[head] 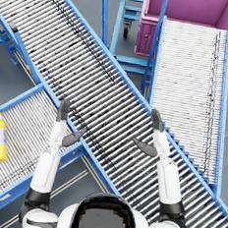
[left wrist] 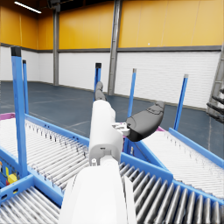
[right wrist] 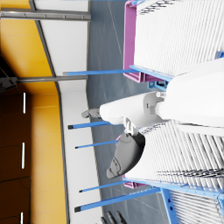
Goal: Pick up the oil and place it on the left assembly line, put the cola on the right, and keep Sprite still
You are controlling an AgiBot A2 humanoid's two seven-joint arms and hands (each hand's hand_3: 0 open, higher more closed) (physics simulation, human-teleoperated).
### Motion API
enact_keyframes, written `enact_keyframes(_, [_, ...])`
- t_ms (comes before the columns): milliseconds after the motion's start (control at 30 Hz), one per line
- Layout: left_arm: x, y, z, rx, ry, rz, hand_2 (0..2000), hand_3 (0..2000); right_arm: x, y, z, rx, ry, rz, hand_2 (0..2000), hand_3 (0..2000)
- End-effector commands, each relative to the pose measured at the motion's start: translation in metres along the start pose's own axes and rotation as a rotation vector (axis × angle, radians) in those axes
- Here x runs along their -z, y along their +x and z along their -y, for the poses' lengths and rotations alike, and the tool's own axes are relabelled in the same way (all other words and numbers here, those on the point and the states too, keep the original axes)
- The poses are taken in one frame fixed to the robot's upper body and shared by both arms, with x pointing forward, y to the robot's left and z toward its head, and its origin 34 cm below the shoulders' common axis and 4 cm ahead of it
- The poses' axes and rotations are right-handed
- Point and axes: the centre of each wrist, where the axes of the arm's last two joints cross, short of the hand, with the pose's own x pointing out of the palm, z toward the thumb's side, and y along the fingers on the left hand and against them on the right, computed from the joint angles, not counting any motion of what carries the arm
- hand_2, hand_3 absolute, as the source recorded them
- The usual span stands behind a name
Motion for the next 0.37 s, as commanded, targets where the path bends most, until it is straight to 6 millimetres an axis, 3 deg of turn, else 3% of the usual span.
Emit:
enact_keyframes(33, [0.0010,0.0006,0.0002,0.002,-0.008,0.005,0,0,0.0010,0.0003,-0.0006,-0.006,0.008,0.004,0,0])
enact_keyframes(367, [0.0034,0.0021,0.0006,0.008,-0.026,0.019,0,0,0.0034,0.0010,-0.0020,-0.022,0.027,0.013,0,0])
